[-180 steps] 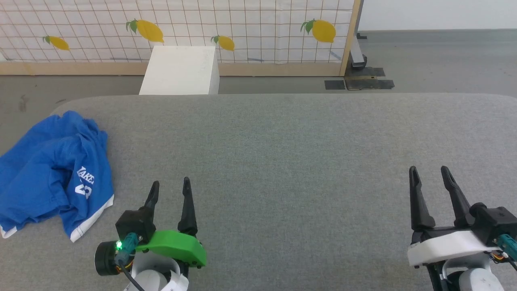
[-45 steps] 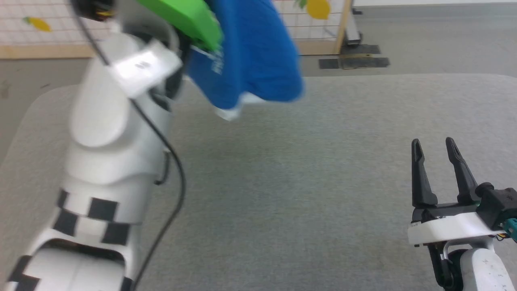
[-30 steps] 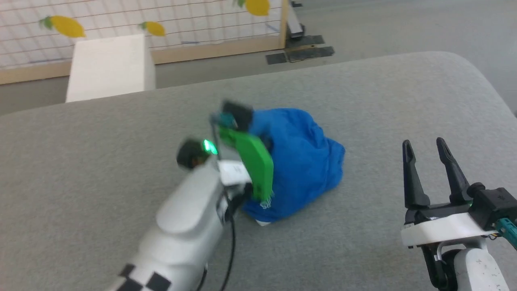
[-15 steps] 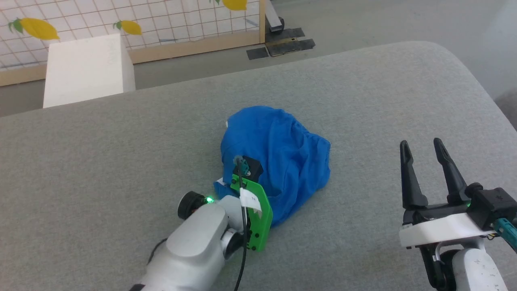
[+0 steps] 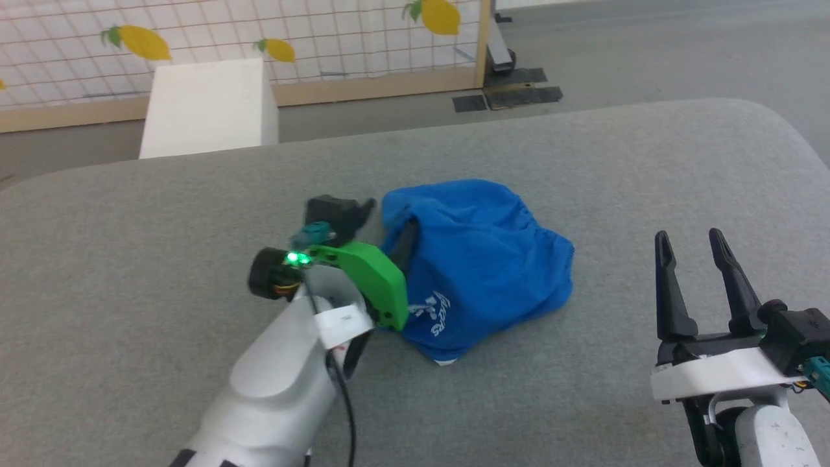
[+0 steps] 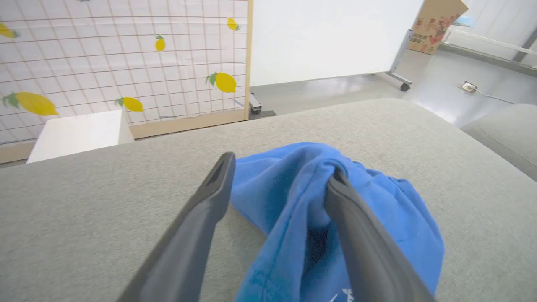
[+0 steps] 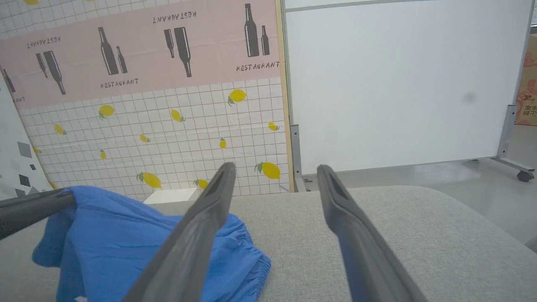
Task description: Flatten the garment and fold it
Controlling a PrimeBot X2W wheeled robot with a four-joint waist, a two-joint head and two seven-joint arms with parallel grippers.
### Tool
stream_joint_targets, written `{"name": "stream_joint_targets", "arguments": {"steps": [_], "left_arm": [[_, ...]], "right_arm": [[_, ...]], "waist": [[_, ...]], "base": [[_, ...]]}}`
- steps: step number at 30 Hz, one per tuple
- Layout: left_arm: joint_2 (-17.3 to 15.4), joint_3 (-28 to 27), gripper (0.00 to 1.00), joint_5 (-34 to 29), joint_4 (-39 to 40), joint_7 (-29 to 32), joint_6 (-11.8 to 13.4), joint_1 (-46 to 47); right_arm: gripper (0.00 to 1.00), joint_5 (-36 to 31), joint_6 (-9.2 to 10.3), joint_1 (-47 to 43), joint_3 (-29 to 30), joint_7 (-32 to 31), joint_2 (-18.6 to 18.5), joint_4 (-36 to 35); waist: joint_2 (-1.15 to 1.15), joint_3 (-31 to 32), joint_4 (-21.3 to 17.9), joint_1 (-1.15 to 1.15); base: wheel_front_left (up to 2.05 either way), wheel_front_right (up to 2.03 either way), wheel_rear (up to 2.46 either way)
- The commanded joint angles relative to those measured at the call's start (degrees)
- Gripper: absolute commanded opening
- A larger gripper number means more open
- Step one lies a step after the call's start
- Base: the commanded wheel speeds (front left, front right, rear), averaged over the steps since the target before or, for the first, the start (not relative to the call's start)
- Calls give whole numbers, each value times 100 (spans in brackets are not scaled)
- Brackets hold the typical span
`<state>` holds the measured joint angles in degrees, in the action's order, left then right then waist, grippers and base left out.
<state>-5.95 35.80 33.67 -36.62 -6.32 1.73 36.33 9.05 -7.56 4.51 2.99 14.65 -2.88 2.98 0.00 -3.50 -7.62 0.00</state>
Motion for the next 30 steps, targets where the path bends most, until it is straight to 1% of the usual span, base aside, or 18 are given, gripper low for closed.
{"name": "stream_joint_targets", "arguments": {"steps": [1,3,5,12,19,23,26,30], "left_arm": [[-170,-88,100,-38,142,-199,87,-145],[-323,-243,100,-19,377,-452,206,-305],[-473,-380,100,26,591,-577,298,-522],[-947,-647,100,202,1134,-648,506,-1386],[-1483,-427,100,254,1426,86,537,-2167],[-1814,-451,100,250,1755,299,644,-2437],[-1944,-693,100,300,2062,34,816,-2595],[-1886,-1072,100,267,2590,-671,1014,-2751]], "right_arm": [[100,-21,8,-108,15,35,1,-25],[100,-19,8,-124,42,35,1,-36],[100,-20,8,-153,76,35,1,-38],[100,-24,8,-201,146,35,1,-58],[100,1,8,-231,169,35,1,-85],[100,11,8,-251,200,35,1,-81],[100,22,8,-271,223,35,1,-83],[100,62,8,-318,316,35,1,-119]], "waist": [[0,134,202,0],[0,178,275,0],[0,229,339,0],[0,269,464,0],[0,229,506,0],[0,220,525,0],[0,232,537,0],[0,240,582,0]], "base": [[0,0,0],[0,0,0],[0,0,0],[0,0,0],[0,0,0],[0,0,0],[0,0,0],[0,0,0]]}}
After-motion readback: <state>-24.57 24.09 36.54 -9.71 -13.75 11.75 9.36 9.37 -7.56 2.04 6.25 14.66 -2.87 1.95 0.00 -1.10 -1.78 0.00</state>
